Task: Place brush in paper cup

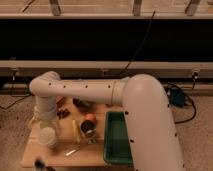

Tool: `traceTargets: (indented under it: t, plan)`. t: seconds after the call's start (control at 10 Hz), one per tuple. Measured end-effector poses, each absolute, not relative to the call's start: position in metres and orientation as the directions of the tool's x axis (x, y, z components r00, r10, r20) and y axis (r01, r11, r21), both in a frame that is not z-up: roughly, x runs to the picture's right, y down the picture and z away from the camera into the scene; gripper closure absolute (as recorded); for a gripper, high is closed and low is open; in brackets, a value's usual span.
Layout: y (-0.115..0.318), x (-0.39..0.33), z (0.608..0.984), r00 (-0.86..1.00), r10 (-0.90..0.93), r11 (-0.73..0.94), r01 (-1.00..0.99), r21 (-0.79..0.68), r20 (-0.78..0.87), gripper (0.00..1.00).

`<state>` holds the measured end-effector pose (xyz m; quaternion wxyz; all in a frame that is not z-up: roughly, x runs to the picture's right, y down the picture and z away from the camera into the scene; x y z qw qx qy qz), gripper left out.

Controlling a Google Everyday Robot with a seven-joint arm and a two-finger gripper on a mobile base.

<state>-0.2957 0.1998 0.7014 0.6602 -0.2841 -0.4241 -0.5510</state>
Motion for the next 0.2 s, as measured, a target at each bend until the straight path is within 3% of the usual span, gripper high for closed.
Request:
traceTargets:
  t: [0.2]
  plan:
    - [0.1992, -0.2944, 0.7021, 0.036, -0.486, 0.234, 0.968, 0.091, 0.873, 0.2]
